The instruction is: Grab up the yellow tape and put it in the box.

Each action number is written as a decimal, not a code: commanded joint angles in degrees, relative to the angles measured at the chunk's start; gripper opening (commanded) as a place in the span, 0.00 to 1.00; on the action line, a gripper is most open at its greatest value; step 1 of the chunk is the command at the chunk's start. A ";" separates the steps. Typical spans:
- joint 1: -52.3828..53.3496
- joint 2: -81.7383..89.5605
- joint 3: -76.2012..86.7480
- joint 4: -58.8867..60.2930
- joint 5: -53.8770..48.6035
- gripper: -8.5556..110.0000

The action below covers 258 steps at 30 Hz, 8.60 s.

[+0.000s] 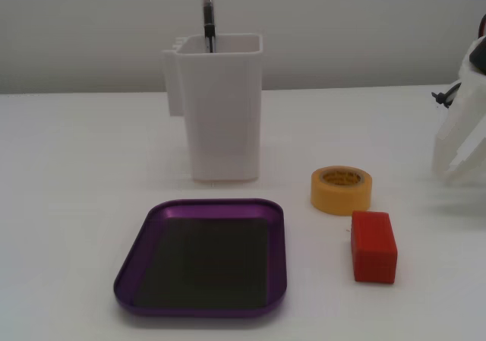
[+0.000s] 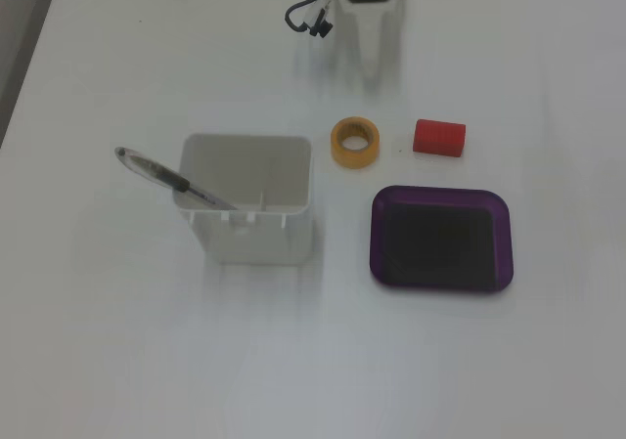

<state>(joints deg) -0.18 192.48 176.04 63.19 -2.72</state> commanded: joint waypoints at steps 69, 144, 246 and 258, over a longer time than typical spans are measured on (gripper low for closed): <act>0.26 -97.21 -80.86 13.54 -6.59 0.23; -13.36 -112.32 -112.59 9.40 16.79 0.07; 4.04 6.15 0.18 -2.11 -0.97 0.25; 3.34 3.96 1.23 -1.67 -0.62 0.08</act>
<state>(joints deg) 3.69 192.57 176.66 61.26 -3.96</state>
